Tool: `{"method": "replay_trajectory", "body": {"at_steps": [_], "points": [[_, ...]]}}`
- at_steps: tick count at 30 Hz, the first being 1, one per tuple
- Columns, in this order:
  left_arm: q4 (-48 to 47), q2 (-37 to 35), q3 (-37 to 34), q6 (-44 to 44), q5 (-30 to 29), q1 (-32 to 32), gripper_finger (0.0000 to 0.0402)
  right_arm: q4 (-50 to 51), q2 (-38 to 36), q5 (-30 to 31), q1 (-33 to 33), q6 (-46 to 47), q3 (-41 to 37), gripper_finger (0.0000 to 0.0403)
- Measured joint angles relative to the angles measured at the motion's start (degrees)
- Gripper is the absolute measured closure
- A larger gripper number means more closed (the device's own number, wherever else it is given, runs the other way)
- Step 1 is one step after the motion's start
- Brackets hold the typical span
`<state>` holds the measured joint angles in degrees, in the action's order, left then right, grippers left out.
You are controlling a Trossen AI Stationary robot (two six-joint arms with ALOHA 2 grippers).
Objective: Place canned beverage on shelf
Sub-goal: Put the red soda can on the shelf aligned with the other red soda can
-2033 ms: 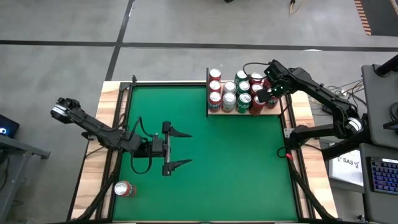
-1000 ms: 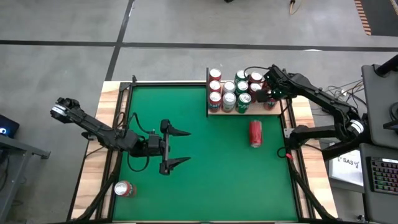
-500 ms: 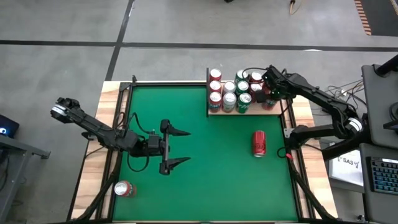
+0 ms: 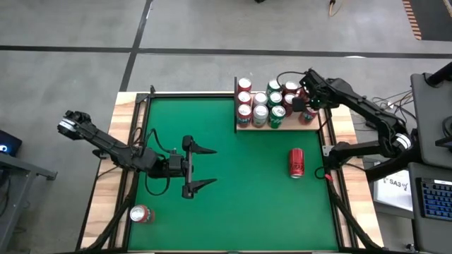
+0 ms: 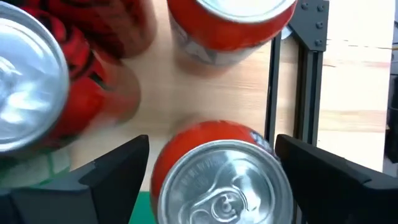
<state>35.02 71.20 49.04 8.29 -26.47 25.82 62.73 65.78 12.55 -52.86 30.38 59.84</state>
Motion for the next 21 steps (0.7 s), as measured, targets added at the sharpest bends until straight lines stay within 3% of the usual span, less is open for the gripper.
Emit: {"method": "replay_trajectory", "body": {"at_steps": [11, 14, 21], "points": [[-0.4, -0.2, 0.0, 4.1, -1.4, -0.3, 0.0022, -0.6, -2.5, 1.8, 0.4, 0.4, 2.5, 0.0067], [-0.4, -0.8, 0.0, 3.5, -4.0, -1.3, 0.0022, -3.0, -5.1, 3.2, 1.9, 0.2, 3.0, 0.0067], [-2.5, -1.0, 0.0, 3.0, -3.9, -3.9, 0.0045, -8.5, -11.5, 1.8, 8.4, -5.3, 6.3, 0.0067]]}}
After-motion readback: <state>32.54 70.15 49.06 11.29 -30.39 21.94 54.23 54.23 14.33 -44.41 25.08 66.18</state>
